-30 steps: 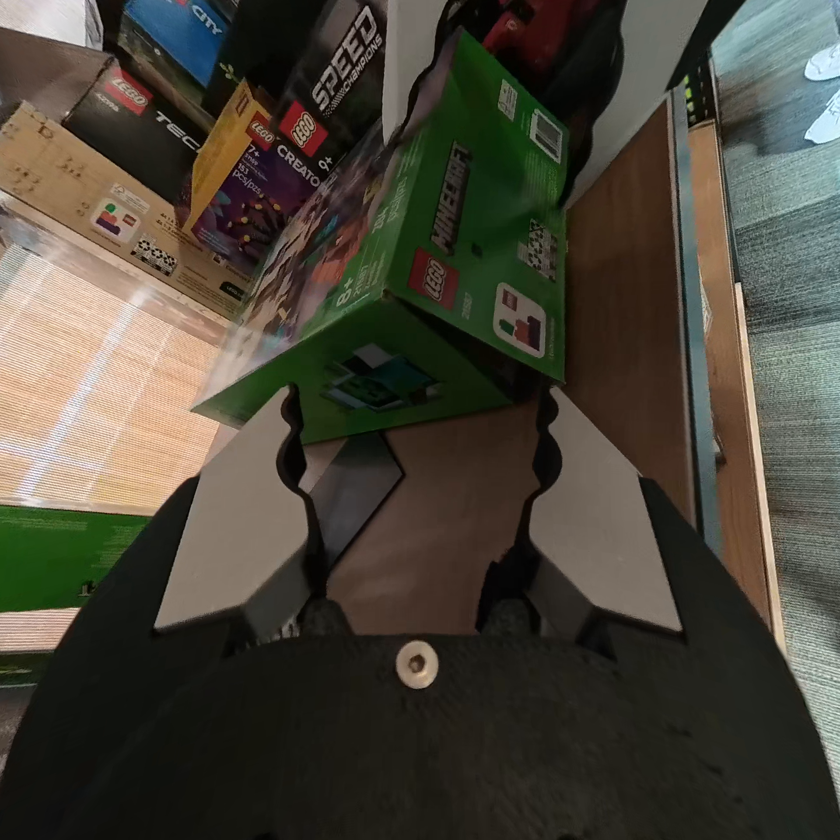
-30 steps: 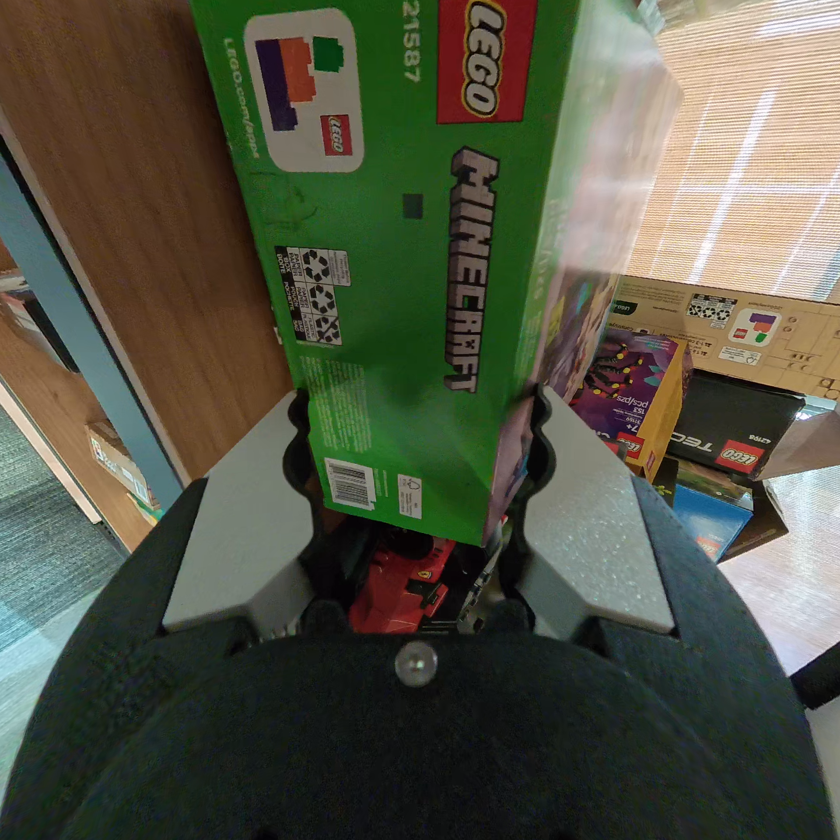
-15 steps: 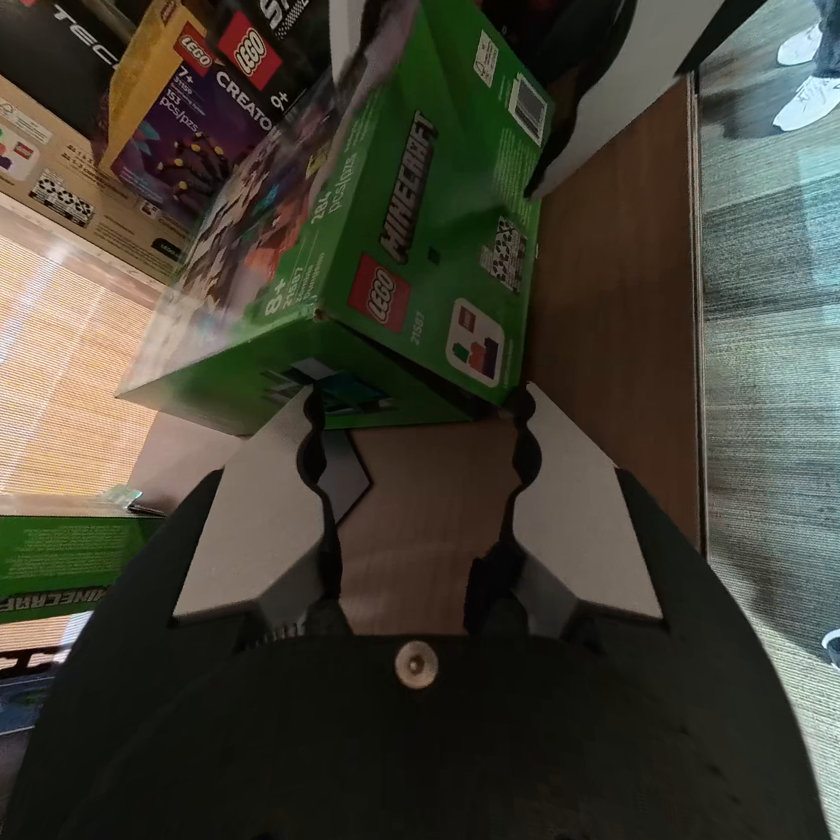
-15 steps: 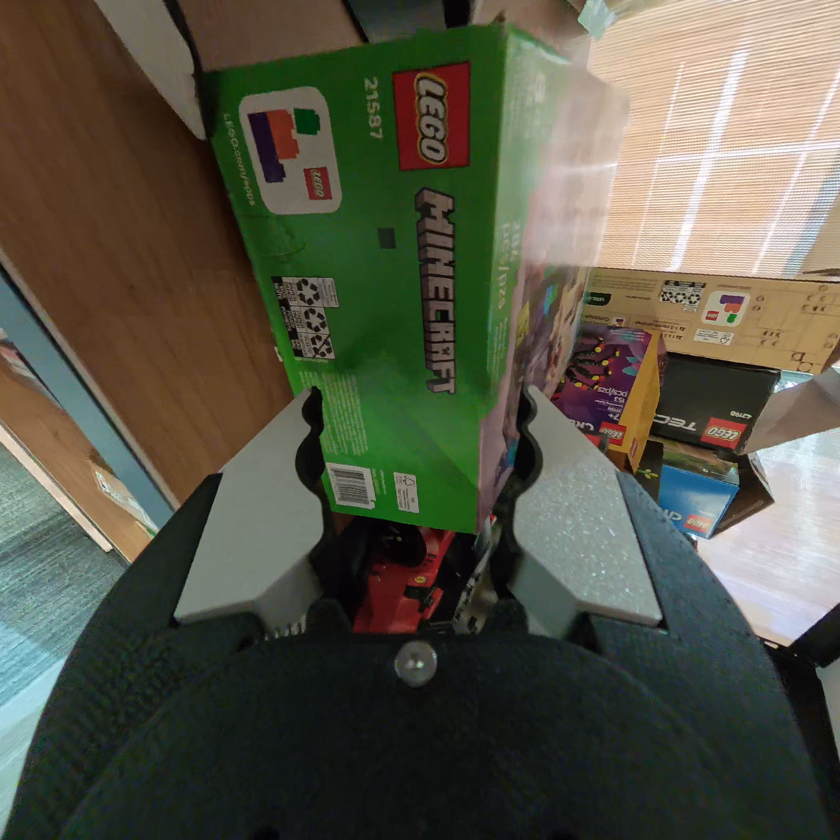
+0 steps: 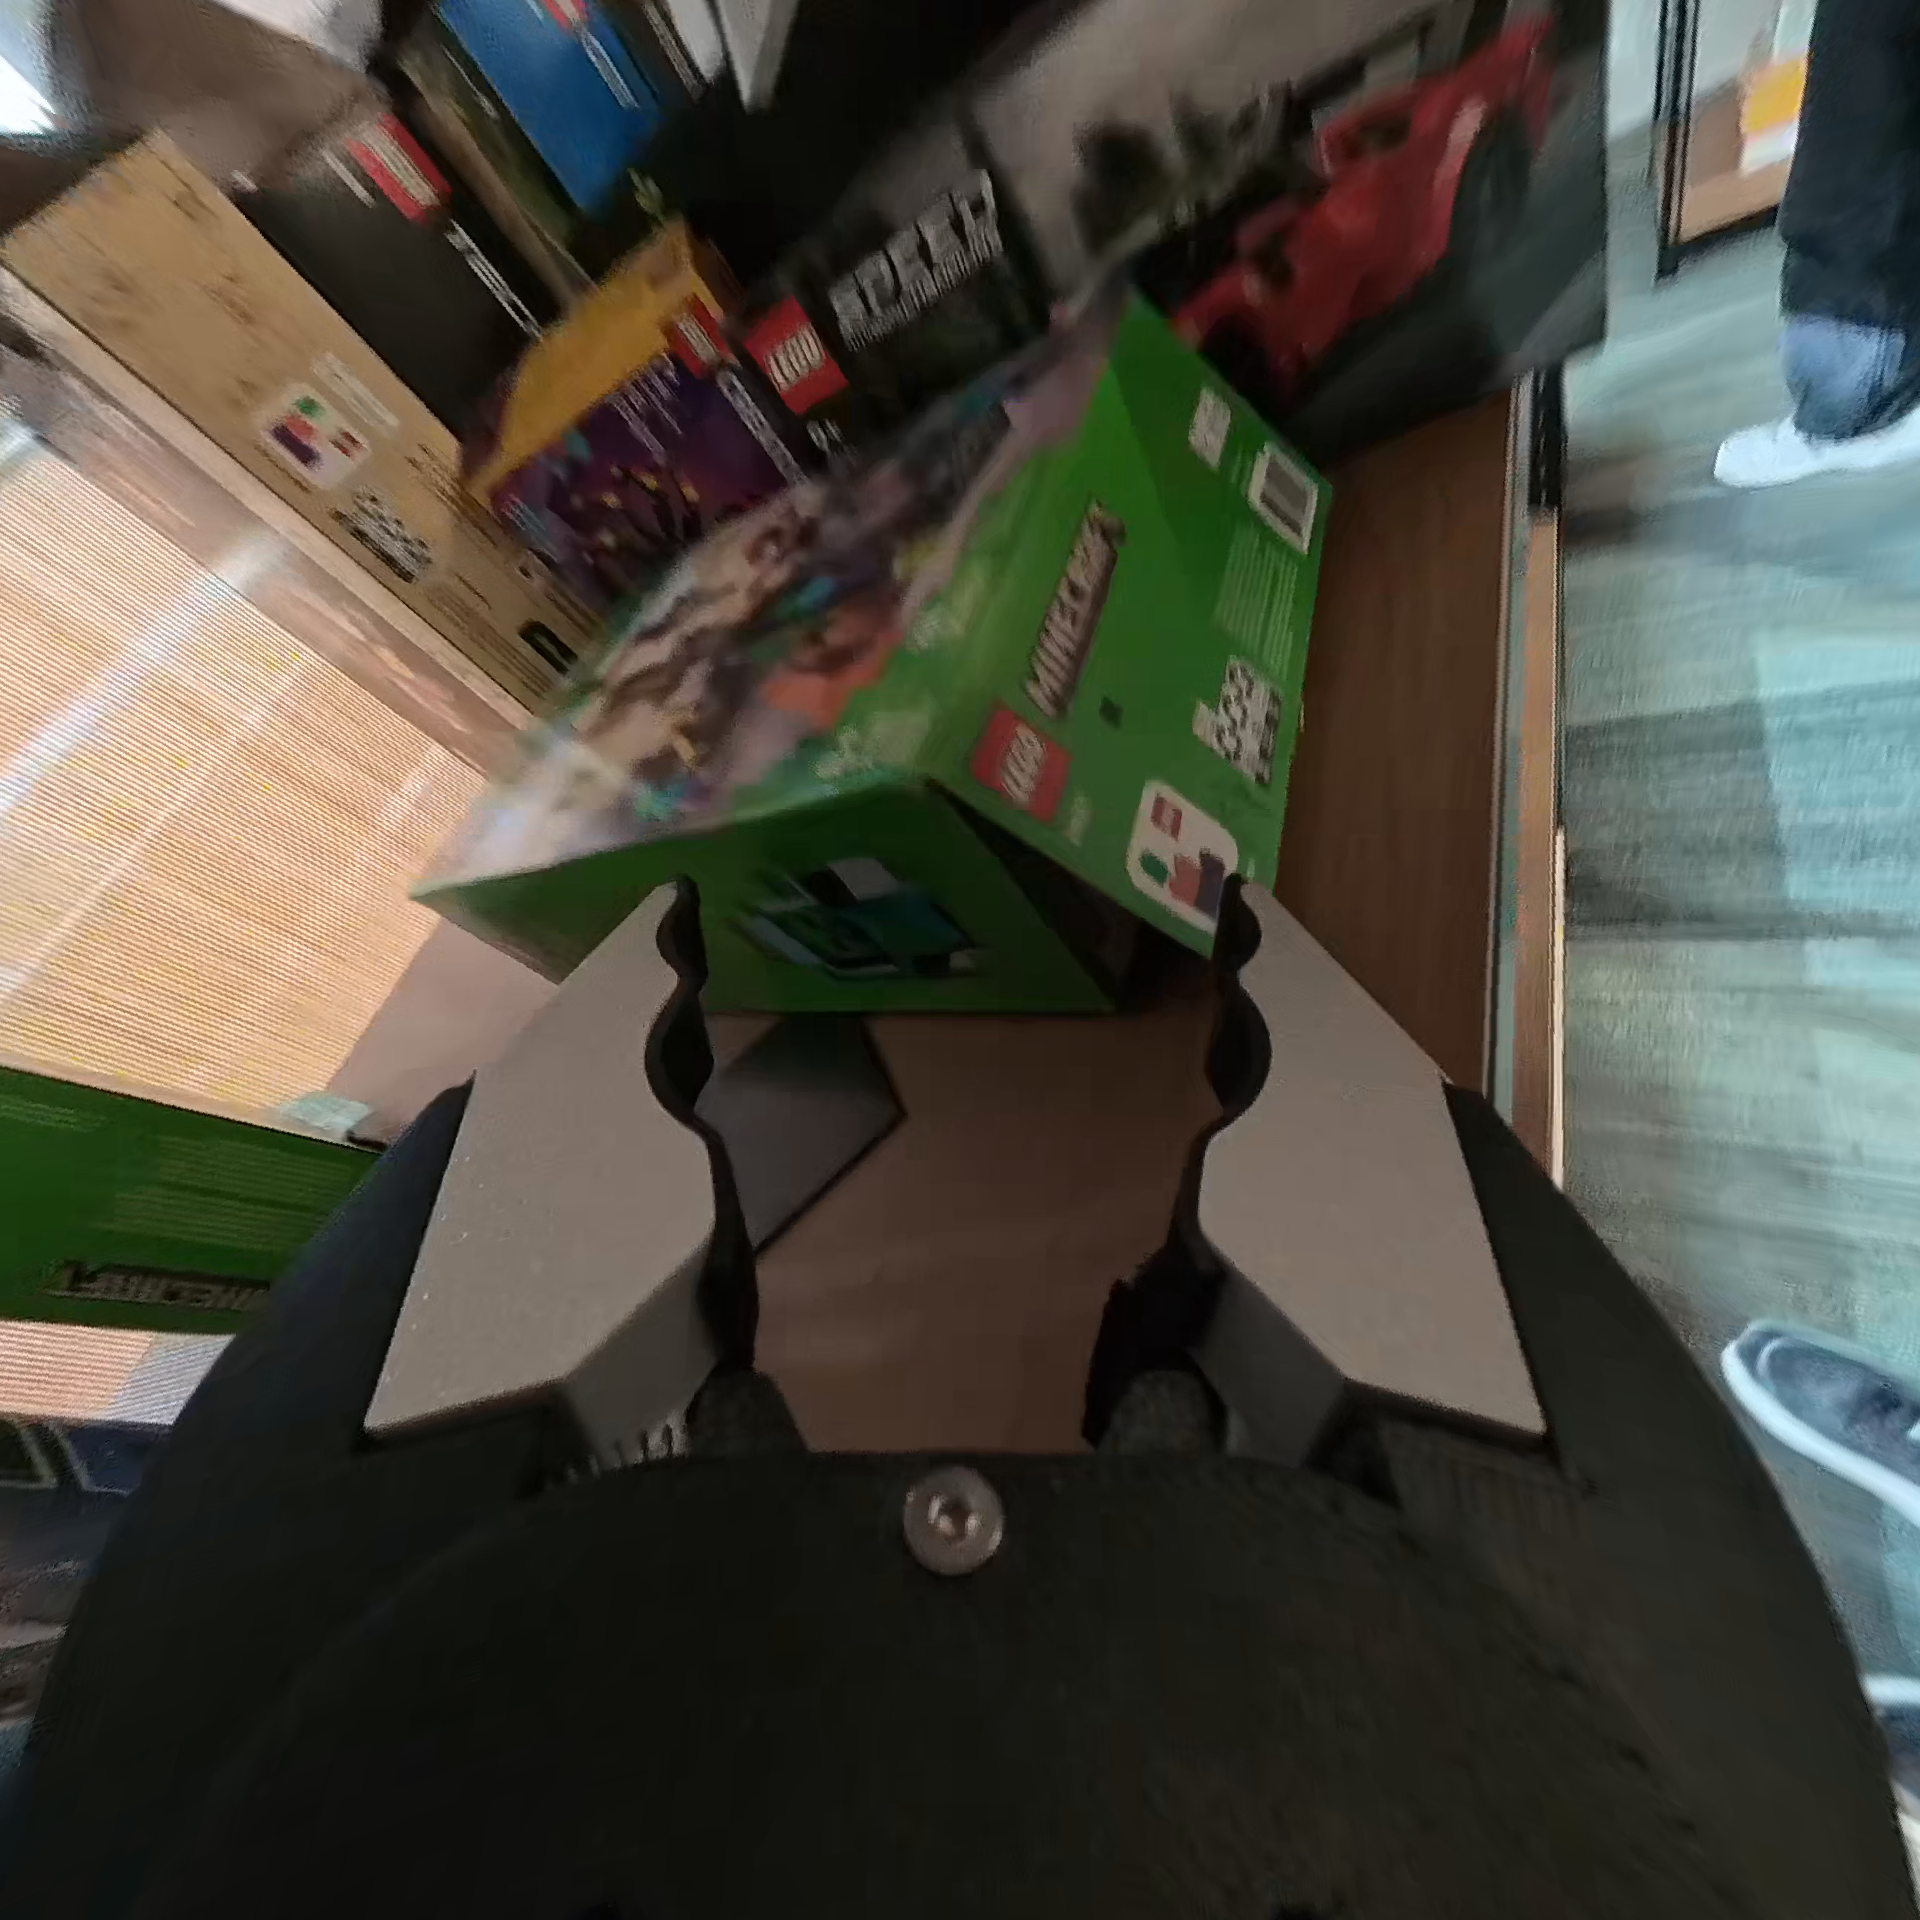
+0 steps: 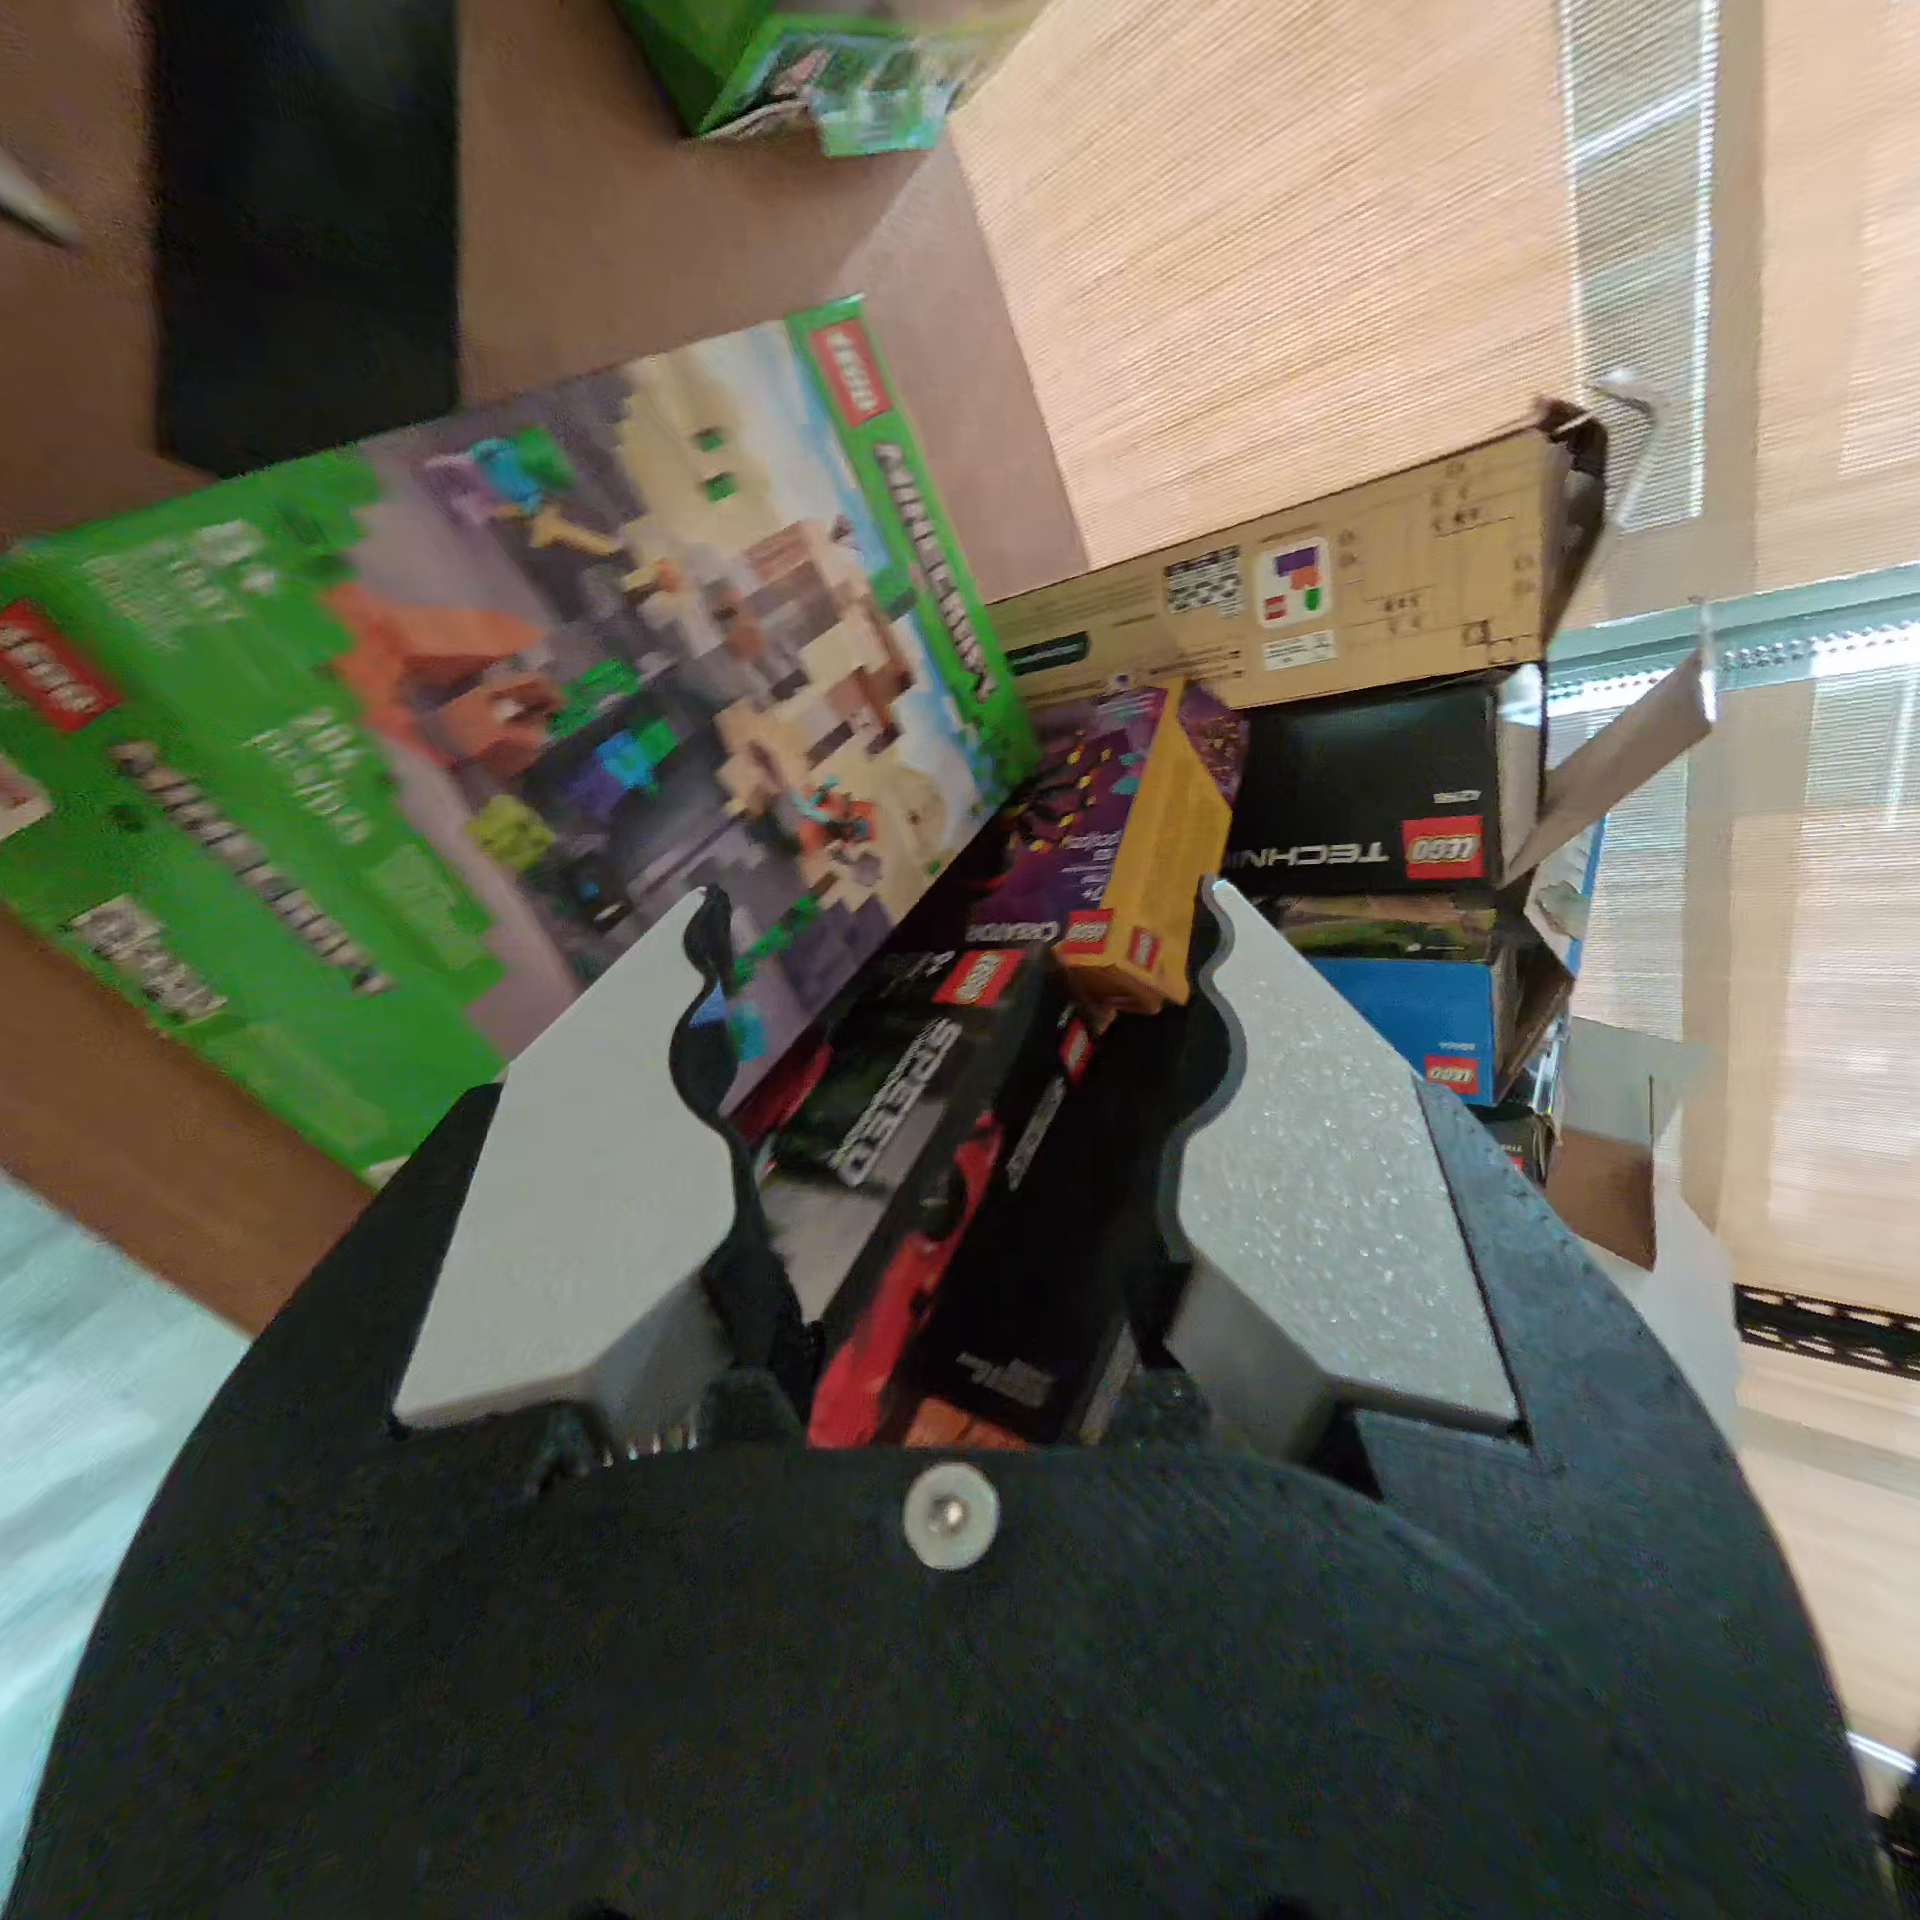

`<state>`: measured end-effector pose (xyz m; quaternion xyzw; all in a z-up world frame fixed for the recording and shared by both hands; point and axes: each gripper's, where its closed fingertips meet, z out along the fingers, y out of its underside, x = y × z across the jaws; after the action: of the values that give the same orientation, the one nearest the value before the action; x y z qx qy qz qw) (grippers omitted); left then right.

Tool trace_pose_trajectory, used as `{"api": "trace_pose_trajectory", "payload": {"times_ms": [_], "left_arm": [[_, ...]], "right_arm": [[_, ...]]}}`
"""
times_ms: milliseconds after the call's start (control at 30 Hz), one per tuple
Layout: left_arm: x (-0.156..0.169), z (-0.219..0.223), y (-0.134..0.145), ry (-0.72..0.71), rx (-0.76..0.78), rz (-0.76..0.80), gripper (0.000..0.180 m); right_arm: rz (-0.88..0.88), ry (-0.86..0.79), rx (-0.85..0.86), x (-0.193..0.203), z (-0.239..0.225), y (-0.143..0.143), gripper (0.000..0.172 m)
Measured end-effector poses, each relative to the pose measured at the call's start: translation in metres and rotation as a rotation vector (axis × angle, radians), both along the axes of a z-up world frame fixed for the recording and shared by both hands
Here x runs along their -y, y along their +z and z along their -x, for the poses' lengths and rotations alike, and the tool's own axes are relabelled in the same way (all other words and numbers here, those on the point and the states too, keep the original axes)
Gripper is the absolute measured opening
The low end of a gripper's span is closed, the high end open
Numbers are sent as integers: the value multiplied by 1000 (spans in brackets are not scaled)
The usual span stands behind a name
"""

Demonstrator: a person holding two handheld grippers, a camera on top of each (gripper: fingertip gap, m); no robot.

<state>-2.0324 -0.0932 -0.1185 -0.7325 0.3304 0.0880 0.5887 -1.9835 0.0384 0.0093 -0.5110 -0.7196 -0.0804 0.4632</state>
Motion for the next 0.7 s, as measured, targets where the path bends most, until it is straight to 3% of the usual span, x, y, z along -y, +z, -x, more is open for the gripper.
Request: {"api": "trace_pose_trajectory", "payload": {"times_ms": [167,367,467,533,700], "left_arm": [[-19,7,90,76,93,-172,94],[-113,14,173,182,124,-238,100],[-181,20,183,219,233,-152,113],[-228,33,183,285,273,-122,123],[-320,80,162,489,355,-134,122]], "right_arm": [[128,-22,-92,-59,17,34,91],[215,10,-165,-124,48,64,81],[178,20,-99,-155,61,69,74],[189,36,-83,-169,73,72,59],[209,-40,-23,-217,95,66,43]]}}
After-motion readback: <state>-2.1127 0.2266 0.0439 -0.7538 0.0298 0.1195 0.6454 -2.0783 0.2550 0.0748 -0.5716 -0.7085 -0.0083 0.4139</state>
